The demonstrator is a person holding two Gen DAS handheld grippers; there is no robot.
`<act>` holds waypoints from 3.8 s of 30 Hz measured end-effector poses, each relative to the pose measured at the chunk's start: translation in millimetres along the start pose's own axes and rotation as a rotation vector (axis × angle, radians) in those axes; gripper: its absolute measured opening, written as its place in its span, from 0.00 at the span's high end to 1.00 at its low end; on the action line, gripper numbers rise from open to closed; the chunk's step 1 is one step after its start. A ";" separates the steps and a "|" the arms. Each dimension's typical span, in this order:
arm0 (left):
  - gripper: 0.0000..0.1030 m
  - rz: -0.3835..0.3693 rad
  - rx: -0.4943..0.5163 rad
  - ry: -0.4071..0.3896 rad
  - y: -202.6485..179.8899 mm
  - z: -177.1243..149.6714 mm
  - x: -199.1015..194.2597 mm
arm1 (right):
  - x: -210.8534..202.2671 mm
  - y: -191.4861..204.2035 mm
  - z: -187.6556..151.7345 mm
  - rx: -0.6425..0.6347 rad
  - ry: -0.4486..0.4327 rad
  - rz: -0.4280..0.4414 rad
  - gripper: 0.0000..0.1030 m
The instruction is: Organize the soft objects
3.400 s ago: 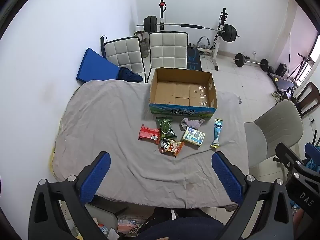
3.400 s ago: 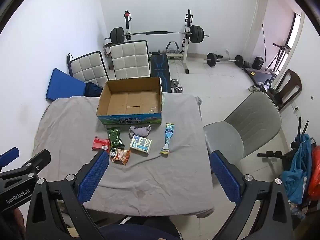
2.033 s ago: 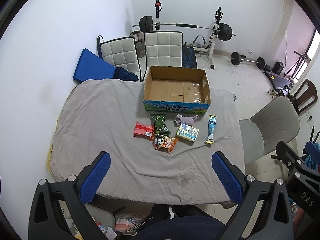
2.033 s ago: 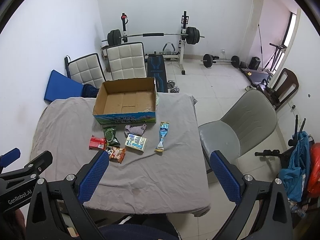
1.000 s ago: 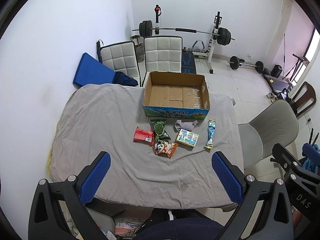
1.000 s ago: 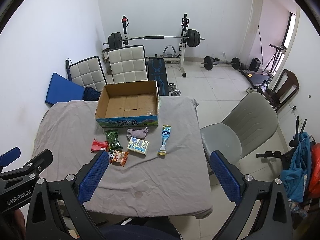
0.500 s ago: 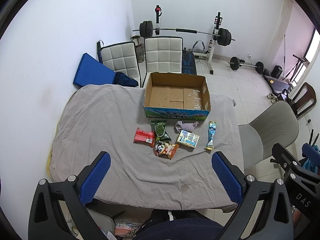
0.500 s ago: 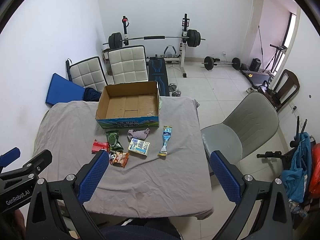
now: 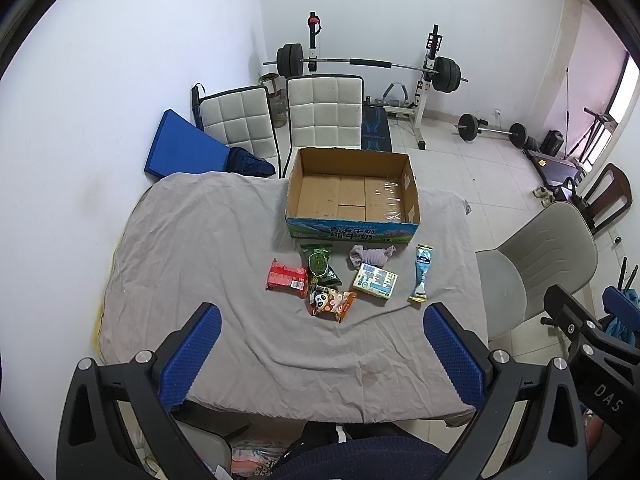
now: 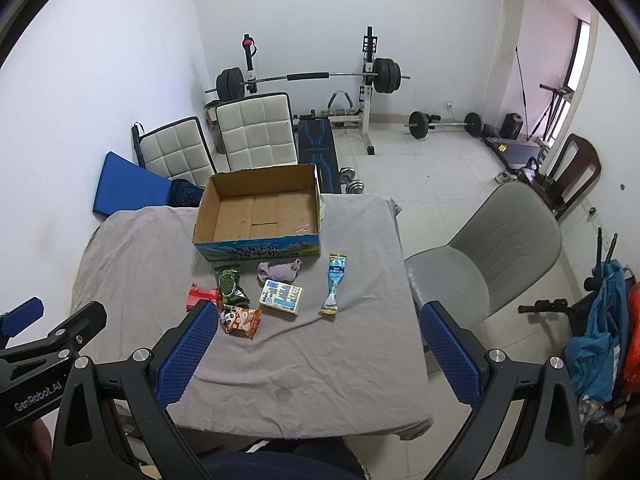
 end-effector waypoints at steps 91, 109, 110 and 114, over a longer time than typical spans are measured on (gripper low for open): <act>0.66 -0.016 -0.217 0.637 11.5 -96.1 404.5 | 502.8 88.4 -126.8 -0.207 0.794 0.170 0.34; 0.66 -0.159 -0.094 0.342 -43.1 8.2 232.8 | 400.8 27.7 2.6 -0.055 0.515 0.347 0.35; 0.66 -0.157 -0.072 0.327 -46.3 19.2 230.7 | 396.1 26.2 12.0 -0.052 0.498 0.358 0.35; 0.66 -0.177 -0.020 0.287 -49.1 56.0 234.6 | 389.7 22.9 53.8 -0.023 0.432 0.333 0.35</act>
Point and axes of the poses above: each gripper's, at about its wrist camera, not at the fingertips, and x roughly the way its jaws point, y to its left, z to its top, the point moved 2 cm from there along x, roughly the way its jaws point, and after that the axes turned 1 degree about y, right-handed, at the moved point
